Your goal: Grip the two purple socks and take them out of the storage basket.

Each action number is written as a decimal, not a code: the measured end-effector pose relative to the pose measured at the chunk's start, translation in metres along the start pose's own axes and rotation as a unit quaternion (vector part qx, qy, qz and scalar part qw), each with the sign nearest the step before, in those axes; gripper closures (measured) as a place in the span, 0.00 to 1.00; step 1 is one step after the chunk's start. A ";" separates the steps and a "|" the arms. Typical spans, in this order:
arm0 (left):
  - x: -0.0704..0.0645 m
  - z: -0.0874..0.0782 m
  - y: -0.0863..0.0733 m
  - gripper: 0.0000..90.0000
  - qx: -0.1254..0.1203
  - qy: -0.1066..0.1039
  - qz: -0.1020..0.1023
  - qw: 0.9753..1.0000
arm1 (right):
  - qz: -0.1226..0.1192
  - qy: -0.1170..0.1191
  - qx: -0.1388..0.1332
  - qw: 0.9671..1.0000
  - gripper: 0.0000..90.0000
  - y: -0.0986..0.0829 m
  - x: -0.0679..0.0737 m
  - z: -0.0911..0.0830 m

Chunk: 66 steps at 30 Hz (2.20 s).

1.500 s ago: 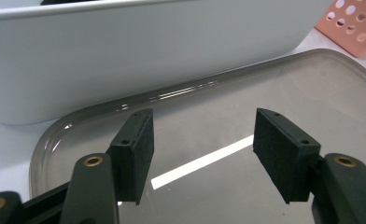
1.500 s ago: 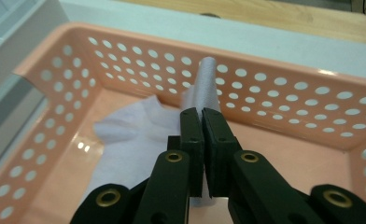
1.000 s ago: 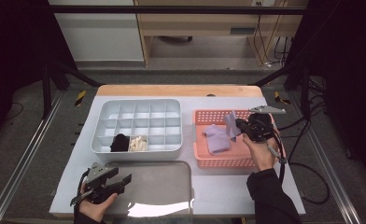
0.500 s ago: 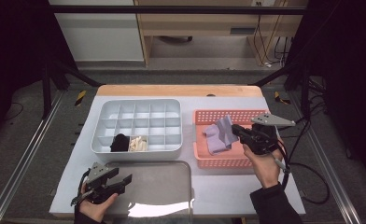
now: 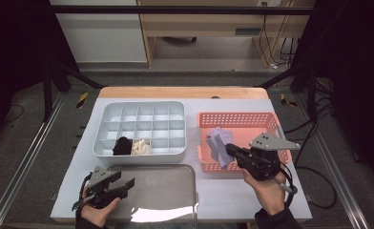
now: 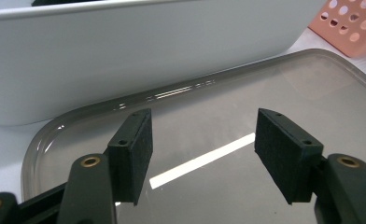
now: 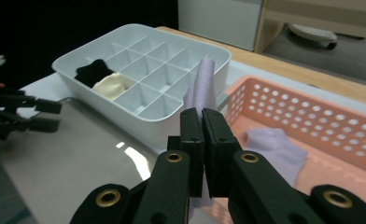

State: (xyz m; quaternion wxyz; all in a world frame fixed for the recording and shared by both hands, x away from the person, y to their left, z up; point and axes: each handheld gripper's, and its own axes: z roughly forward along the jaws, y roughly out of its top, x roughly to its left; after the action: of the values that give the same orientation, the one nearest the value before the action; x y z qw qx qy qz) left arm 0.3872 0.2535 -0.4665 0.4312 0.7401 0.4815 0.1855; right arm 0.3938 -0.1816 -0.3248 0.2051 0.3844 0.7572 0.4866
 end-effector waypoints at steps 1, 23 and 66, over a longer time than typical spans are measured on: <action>0.000 0.000 0.000 0.40 0.000 0.000 0.000 1.000 | 0.001 0.005 0.002 1.000 0.98 -0.002 0.002 0.000; -0.007 -0.003 0.000 0.45 0.000 0.026 0.021 0.999 | 0.052 0.034 0.113 0.992 0.98 -0.099 0.007 0.031; -0.001 0.000 -0.001 0.43 0.013 0.005 -0.002 1.000 | 0.057 -0.068 0.058 0.994 0.51 -0.065 -0.019 0.041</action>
State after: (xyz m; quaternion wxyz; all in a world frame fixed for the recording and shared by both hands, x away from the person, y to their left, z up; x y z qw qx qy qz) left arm 0.3857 0.2529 -0.4672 0.4194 0.7437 0.4875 0.1825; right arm 0.4084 -0.1875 -0.4024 0.2058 0.4704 0.7454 0.4251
